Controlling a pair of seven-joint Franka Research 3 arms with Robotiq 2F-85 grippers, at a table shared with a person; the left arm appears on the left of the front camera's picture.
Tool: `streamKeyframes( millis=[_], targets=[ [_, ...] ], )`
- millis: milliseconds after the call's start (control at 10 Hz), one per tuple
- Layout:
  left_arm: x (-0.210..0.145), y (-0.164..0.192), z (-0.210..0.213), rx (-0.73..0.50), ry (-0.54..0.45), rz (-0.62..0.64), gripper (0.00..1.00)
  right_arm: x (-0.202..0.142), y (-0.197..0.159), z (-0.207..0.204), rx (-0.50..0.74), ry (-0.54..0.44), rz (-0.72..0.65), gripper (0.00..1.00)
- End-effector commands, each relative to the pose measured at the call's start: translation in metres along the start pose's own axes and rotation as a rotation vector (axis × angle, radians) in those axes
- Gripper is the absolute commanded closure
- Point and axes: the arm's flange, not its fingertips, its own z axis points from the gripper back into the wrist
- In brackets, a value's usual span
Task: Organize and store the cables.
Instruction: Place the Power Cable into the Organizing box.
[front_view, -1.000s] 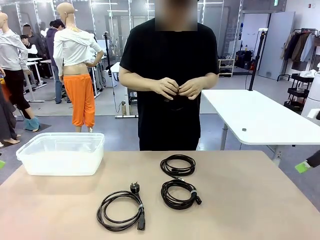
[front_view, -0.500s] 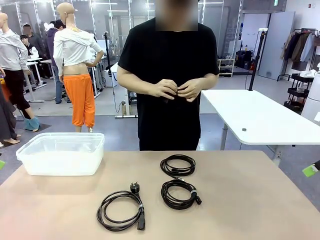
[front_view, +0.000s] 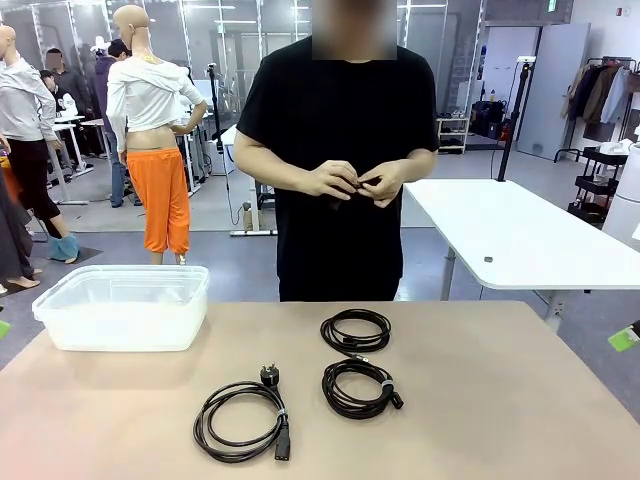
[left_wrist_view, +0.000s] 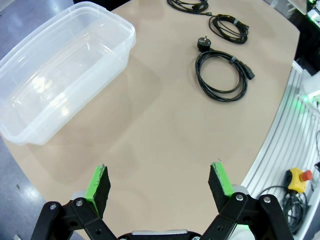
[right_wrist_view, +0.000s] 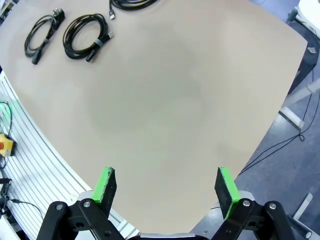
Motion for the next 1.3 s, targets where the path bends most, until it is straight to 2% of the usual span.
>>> streamKeyframes(
  millis=[0, 200, 300, 500, 700, 900, 1000, 1100, 1200],
  targets=[
    [0.015, -0.007, -0.013, 0.017, 0.043, 0.022, 0.0, 0.001, 0.0, -0.001, 0.005, -0.011, 0.0, 0.0],
    [0.052, -0.037, -0.037, -0.001, 0.078, 0.022, 0.0, 0.001, 0.0, -0.001, 0.005, -0.011, 0.0, 0.0],
    [0.066, -0.057, -0.049, 0.035, 0.128, -0.003, 0.0, 0.001, 0.0, -0.001, 0.005, -0.011, 0.0, 0.0],
    [0.086, -0.087, -0.069, 0.063, 0.17, 0.028, 0.0, 0.001, 0.0, -0.001, 0.005, -0.011, 0.0, 0.0],
    [0.107, -0.137, -0.098, 0.107, 0.241, 0.024, 0.0, 0.001, 0.0, -0.001, 0.005, -0.011, 0.0, 0.0],
    [0.127, -0.18, -0.138, 0.116, 0.258, 0.006, 0.0, 0.001, 0.0, -0.001, 0.005, -0.011, 0.0, 0.0],
    [0.134, -0.195, -0.155, 0.146, 0.296, 0.063, 0.0, 0.001, 0.0, -0.001, 0.005, -0.011, 0.0, 0.0],
    [0.14, -0.208, -0.169, 0.207, 0.309, 0.053, 0.0, 0.001, 0.0, -0.001, 0.005, -0.011, 0.0, 0.0],
    [0.144, -0.217, -0.181, 0.219, 0.339, 0.045, 0.0, 0.001, 0.0, -0.001, 0.005, -0.011, 0.0, 0.0]
  ],
)
